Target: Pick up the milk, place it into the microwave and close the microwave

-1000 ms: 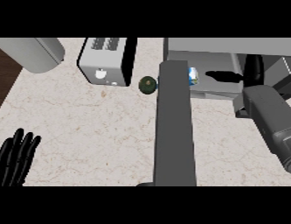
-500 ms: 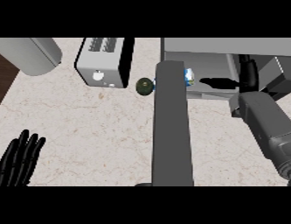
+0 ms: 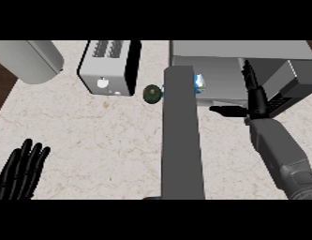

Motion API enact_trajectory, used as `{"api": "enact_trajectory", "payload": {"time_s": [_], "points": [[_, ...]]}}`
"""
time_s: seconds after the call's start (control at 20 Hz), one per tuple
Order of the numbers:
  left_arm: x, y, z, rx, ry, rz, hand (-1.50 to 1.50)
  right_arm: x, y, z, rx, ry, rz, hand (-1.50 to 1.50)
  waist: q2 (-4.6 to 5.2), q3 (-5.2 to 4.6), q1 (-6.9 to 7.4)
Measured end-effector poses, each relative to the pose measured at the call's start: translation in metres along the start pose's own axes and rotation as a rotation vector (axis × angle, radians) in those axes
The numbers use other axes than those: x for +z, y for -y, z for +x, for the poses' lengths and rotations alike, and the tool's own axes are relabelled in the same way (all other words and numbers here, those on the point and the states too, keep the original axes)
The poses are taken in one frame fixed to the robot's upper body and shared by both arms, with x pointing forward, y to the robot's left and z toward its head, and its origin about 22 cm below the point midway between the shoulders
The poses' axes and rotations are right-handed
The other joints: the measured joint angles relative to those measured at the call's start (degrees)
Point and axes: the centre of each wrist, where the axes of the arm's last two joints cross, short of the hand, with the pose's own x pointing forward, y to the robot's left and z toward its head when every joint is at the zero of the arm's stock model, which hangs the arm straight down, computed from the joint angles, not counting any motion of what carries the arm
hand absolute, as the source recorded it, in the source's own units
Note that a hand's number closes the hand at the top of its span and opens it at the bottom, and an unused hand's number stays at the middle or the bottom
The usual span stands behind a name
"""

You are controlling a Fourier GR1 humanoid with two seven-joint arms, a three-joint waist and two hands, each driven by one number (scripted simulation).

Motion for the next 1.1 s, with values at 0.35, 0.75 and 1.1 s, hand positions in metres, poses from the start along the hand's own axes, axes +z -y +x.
{"api": "enact_trajectory", "payload": {"time_s": [0.35,0.75,1.1], "points": [[0.003,-0.002,0.003,0.004,-0.017,-0.009,-1.5,0.051,-0.007,-0.031,-0.081,-0.083,0.024,-1.5,0.18,0.39,-0.95],[-0.004,0.01,-0.007,0.064,-0.041,-0.158,-1.5,0.117,-0.007,-0.061,-0.207,-0.122,0.018,-1.5,0.31,0.56,-1.78],[-0.017,0.022,-0.021,0.034,-0.049,-0.292,1.5,0.169,0.002,-0.073,-0.306,-0.125,0.049,-1.5,0.33,0.57,-2.05]]}}
